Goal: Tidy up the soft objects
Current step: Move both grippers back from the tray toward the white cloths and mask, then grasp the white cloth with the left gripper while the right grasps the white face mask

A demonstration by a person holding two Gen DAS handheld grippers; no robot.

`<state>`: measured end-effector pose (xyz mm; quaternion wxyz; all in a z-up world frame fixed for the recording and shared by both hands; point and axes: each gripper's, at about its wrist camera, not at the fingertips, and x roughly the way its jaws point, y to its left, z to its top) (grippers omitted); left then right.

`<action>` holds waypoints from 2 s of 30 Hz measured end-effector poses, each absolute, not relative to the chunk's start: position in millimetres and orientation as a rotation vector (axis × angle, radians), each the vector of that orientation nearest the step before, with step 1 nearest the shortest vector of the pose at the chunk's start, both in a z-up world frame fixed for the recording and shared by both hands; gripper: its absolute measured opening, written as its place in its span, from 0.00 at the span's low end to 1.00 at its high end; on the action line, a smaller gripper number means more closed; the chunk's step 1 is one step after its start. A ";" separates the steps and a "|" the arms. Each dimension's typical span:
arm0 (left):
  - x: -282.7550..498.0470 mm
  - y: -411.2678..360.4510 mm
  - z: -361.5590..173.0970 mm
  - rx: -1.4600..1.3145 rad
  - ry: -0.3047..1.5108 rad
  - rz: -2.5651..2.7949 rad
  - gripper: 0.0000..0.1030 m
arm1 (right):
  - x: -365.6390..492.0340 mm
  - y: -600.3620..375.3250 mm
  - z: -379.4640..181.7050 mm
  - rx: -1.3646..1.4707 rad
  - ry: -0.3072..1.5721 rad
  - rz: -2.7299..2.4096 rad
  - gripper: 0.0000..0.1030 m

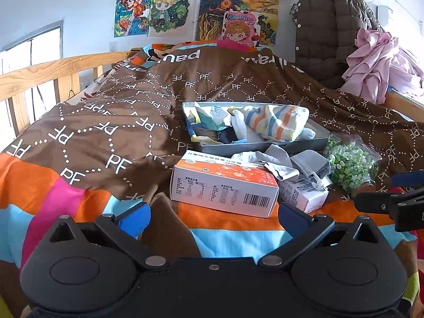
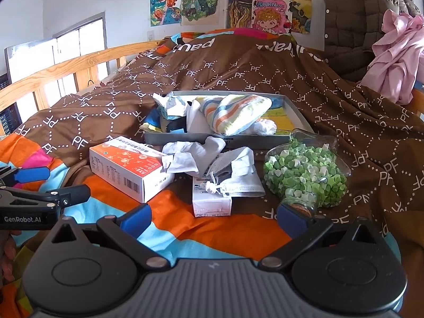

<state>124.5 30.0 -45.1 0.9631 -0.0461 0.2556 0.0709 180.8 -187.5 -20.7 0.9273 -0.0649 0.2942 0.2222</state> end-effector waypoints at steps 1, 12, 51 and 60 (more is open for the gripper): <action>125.0 29.7 -45.3 -0.092 0.519 0.144 0.99 | 181.2 -188.1 -20.6 -0.131 0.604 0.454 1.00; 127.1 25.8 -41.9 -0.107 0.487 0.142 0.99 | 182.9 -192.2 -19.5 -0.117 0.617 0.441 1.00; 301.3 1.4 -48.7 0.143 0.688 -0.177 0.99 | 268.2 -168.9 -69.1 -0.411 0.407 0.585 1.00; 343.4 13.8 -65.9 -0.078 0.822 -0.143 0.99 | 278.6 -158.2 -80.8 -0.444 0.381 0.601 0.99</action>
